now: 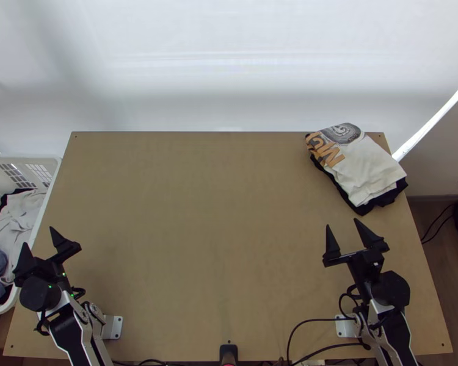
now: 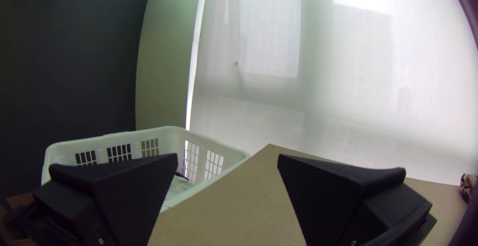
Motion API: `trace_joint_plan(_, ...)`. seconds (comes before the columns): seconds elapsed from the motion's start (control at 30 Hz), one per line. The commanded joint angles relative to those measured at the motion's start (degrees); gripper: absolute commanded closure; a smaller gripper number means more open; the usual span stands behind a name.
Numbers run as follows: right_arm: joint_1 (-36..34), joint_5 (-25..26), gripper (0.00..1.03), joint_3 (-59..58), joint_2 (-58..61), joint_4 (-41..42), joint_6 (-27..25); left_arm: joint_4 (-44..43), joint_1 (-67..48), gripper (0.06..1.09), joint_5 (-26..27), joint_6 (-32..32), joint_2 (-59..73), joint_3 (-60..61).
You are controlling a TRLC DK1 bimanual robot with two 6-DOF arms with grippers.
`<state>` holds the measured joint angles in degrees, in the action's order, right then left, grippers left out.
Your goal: Fold the t-shirt
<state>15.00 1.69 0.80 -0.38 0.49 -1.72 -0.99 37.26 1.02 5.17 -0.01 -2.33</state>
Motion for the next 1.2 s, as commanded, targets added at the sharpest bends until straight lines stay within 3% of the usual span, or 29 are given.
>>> trace_joint_plan(0.0, 0.64, 0.68, 0.05, -0.36, 0.12, -0.93, 0.40, 1.26, 0.19, 0.10, 0.83, 0.81, 0.01, 2.15)
trace_joint_plan(0.77, 0.64, 0.68, 0.05, -0.27, 0.12, -0.93, 0.40, 1.17, -3.77, 0.10, 0.92, 2.04, -0.08, 2.15)
trace_joint_plan(0.83, 0.64, 0.68, 0.05, -0.36, 0.12, -0.93, 0.40, 0.82, -3.94, 0.10, 0.92, 1.33, -0.16, 2.15)
trace_joint_plan(0.93, 0.64, 0.68, 0.05, -0.27, 0.12, -0.93, 0.40, 0.03, -3.59, 0.10, 0.83, -4.99, -0.16, 1.27)
trace_joint_plan(1.17, 0.64, 0.68, 0.05, -0.27, 0.12, -0.93, 0.40, 5.92, -0.08, 0.11, 1.53, -7.01, 0.01, -6.81)
